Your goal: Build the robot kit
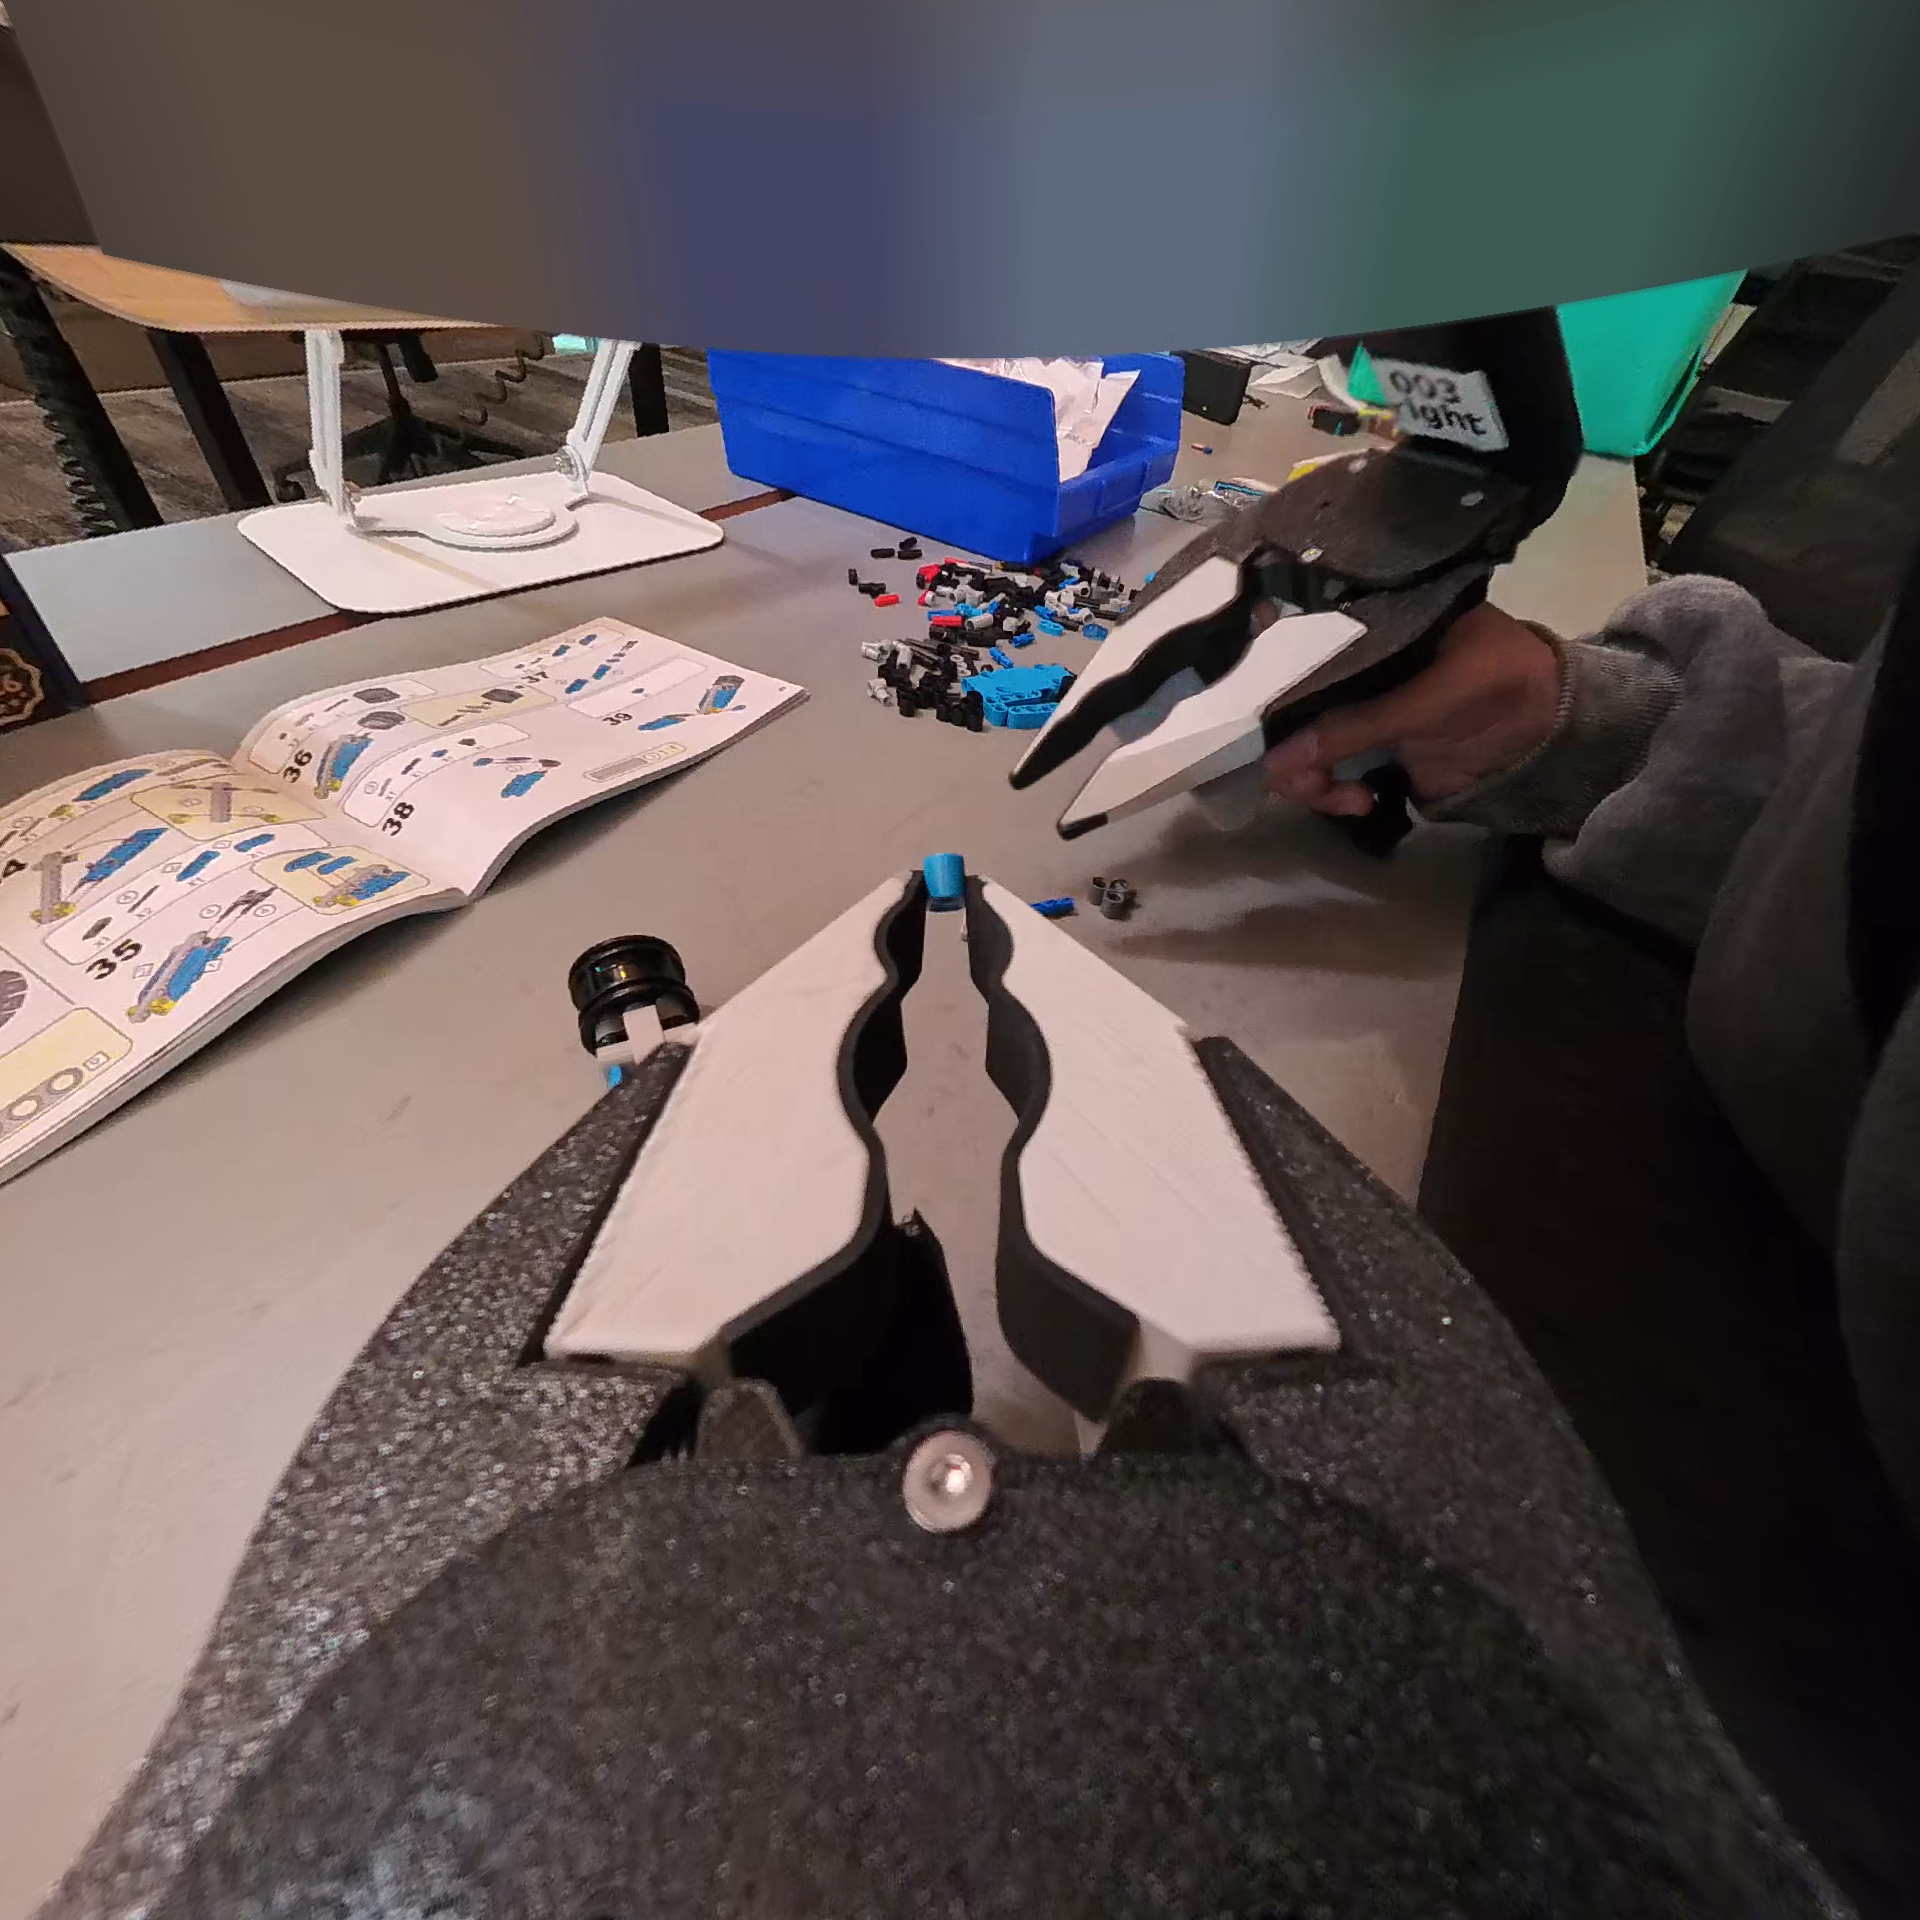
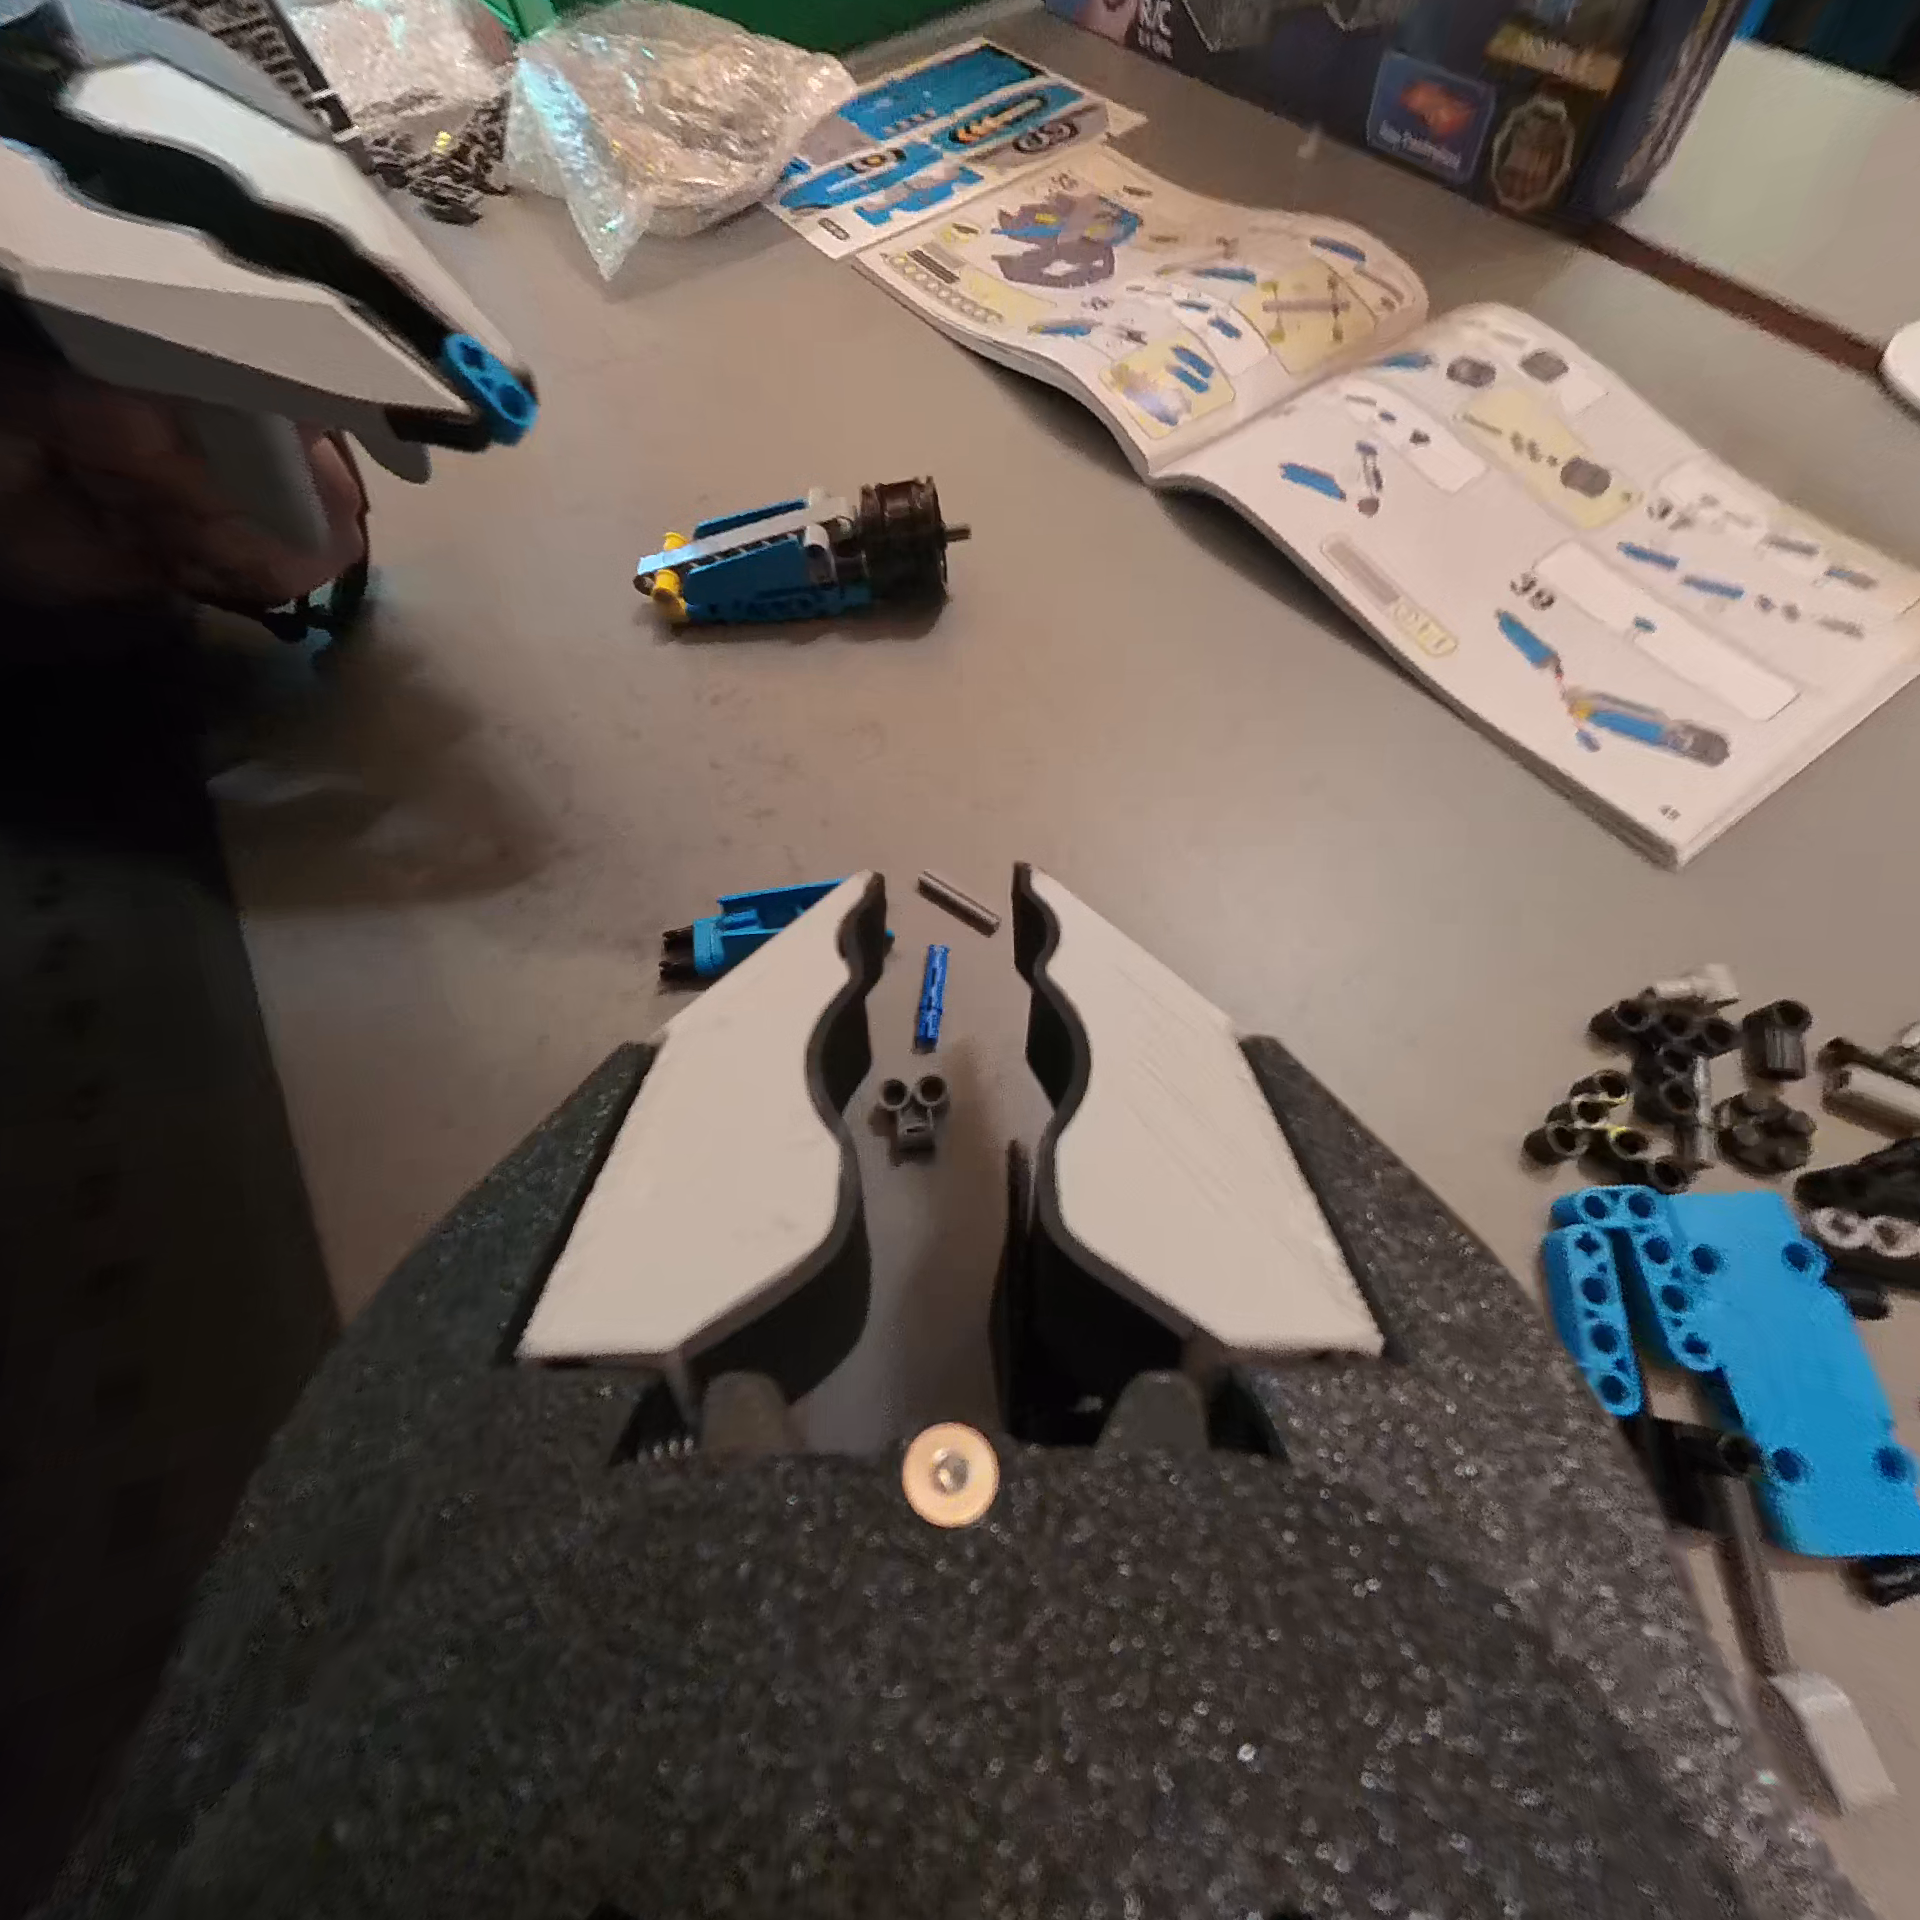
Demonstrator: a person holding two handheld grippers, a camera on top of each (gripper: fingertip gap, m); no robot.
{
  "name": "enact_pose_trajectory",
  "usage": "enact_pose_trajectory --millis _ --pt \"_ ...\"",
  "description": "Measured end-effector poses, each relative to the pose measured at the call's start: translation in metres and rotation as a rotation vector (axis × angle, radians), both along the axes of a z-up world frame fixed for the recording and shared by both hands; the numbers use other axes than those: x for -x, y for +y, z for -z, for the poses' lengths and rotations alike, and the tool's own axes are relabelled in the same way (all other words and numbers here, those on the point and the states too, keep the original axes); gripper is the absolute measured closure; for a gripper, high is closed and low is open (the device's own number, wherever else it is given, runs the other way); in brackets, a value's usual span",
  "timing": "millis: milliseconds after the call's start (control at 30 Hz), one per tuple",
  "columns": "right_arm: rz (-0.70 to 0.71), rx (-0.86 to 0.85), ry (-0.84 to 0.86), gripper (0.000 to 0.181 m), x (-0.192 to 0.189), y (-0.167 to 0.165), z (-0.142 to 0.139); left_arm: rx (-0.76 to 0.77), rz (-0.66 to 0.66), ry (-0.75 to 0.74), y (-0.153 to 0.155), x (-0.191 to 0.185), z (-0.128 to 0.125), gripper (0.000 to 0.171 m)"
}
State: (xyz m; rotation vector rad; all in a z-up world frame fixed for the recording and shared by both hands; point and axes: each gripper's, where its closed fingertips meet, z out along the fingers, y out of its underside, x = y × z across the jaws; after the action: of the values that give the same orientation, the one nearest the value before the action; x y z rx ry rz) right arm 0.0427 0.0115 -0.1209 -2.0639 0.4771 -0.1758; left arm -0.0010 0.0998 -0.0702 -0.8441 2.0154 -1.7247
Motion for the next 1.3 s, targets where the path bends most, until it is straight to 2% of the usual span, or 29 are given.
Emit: enact_pose_trajectory --millis 100,200,333,467,667,833,967,1000,1233,1300 --pt "-0.042 0.027 -0.092 0.158 0.005 -0.004 -0.004 -0.001 0.014 -0.004 -0.002 0.002 0.000 0.165" --pt "-0.024 0.073 -0.035 0.161 0.000 -0.007 0.008 -0.014 0.025 -0.005 -0.004 0.003 0.001 0.164" --pt "-0.073 0.123 -0.004 0.168 -0.010 0.001 0.006 -0.029 0.017 -0.010 -0.003 0.001 0.003 0.164" --pt "-0.221 0.384 -0.049 0.168 -0.015 0.003 0.024 -0.013 -0.002 -0.013 0.003 -0.002 0.001 0.165" --pt "-0.430 0.602 -0.068 0.170 -0.005 0.013 0.030 -0.007 -0.002 -0.044 0.005 0.003 -0.004 0.165" --pt "-0.492 0.700 -0.064 0.169 -0.006 0.018 0.027 0.012 -0.011 -0.086 0.012 0.012 -0.013 0.164" --pt "-0.549 0.866 -0.030 0.171 -0.007 0.012 0.041 -0.027 -0.037 -0.093 0.022 0.014 -0.010 0.165" --pt "-0.572 0.891 -0.001 0.177 -0.004 0.010 0.045 -0.029 -0.039 -0.097 0.024 0.015 -0.010 0.165" --pt "-0.598 0.932 0.041 0.178 -0.002 0.013 0.045 -0.062 -0.056 -0.077 0.028 0.013 -0.004 0.164" --pt "-0.549 0.865 -0.017 0.179 -0.009 0.020 0.039 -0.083 -0.075 -0.058 0.030 0.009 0.002 0.164"
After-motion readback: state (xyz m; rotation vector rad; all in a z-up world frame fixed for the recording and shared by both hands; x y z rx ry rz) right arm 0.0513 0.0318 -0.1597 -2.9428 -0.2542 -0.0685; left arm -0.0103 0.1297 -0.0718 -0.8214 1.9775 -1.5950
